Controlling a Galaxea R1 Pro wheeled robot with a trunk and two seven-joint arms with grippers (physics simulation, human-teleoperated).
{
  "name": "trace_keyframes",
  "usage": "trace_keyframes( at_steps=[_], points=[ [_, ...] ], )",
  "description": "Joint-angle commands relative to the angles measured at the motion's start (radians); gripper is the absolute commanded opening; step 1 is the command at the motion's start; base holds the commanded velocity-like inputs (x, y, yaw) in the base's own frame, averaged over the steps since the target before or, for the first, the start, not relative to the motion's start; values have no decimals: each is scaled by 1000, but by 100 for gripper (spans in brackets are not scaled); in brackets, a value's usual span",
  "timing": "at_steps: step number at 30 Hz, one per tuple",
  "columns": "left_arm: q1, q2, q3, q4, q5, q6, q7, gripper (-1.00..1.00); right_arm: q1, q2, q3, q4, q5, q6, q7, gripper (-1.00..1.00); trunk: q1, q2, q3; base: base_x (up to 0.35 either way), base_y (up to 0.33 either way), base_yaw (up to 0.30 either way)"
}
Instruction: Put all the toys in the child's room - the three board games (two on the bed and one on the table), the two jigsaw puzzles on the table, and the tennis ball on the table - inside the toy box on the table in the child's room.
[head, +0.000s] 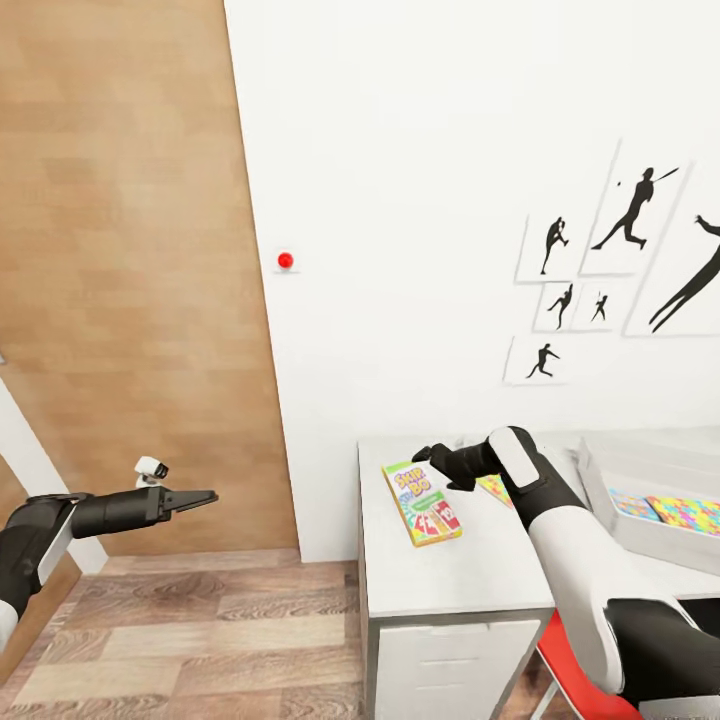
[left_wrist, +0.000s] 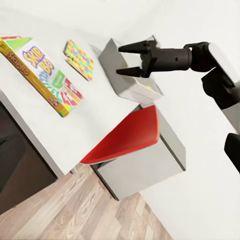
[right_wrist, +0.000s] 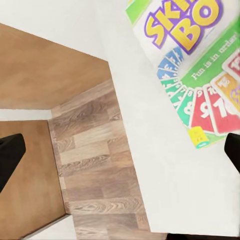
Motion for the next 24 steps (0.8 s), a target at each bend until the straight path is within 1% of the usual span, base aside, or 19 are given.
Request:
trace_keyframes(
  at_steps=[1, 7, 19, 24],
  points=[
    [-1, 0, 0, 0, 1, 11, -4, 100, -11, 2, 0, 19, 3, -11, -12, 100, 1, -2, -4, 177, 0, 0],
    [-1, 1, 2, 0, 1, 11, -4, 100, -24, 5, 1, 47, 34, -30, -14, 100, 1, -2, -13, 245, 0, 0],
    [-1, 1, 2, 0, 2, 11, -5, 100, -27, 4, 2, 54, 44, -36, -15, 100, 1, -2, -16, 305, 0, 0],
    [-1, 1, 1, 0, 2, 11, -5, 100, -27, 4, 2, 54, 46, -36, -15, 100, 1, -2, -18, 128, 0, 0]
  ],
)
